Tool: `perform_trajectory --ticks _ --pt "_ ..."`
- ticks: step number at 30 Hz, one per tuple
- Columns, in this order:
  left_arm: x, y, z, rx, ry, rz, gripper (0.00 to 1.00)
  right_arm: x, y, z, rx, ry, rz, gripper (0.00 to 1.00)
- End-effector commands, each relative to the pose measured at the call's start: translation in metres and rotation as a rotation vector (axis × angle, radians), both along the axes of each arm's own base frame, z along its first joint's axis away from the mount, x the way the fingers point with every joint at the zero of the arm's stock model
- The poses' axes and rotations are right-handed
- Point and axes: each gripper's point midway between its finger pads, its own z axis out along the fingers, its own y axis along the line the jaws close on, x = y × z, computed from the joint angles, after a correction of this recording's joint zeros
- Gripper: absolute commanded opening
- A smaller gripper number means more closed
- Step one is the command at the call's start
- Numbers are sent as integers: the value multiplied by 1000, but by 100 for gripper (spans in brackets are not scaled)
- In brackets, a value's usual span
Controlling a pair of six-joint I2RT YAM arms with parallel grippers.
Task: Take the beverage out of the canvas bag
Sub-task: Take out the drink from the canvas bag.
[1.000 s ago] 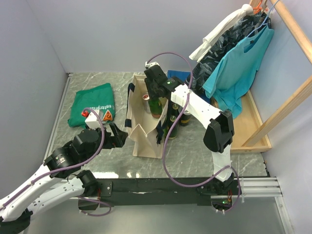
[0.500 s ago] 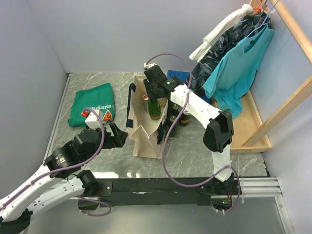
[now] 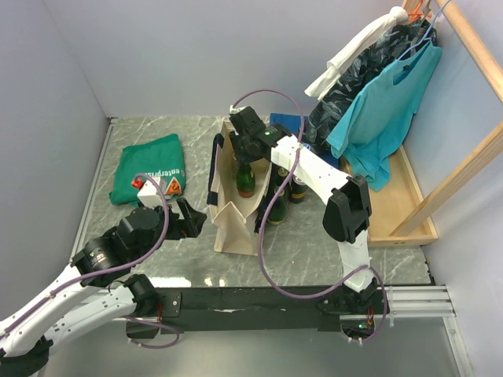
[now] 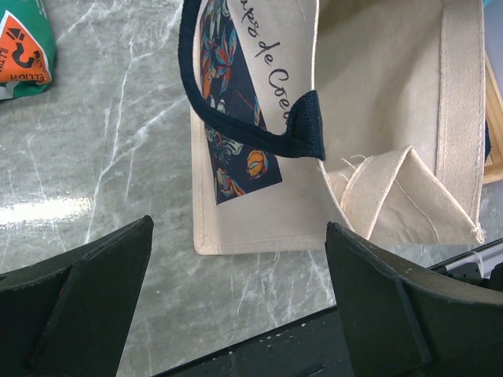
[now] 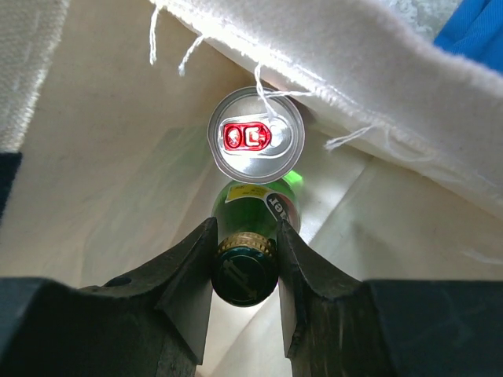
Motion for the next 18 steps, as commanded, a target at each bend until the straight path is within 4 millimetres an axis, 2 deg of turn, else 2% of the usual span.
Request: perform_trajectory --ticks 1,5,12,18 --pt "3 -2 6 -11 -16 9 96 11 10 51 107 -118 -6 0" --pt "3 -2 6 -10 -16 5 97 8 9 67 112 -146 4 0" --pt "3 -3 6 -11 -17 3 96 2 9 119 126 -254 17 0" --pt "3 -3 5 -10 -15 0 96 -5 4 153 141 -323 19 0"
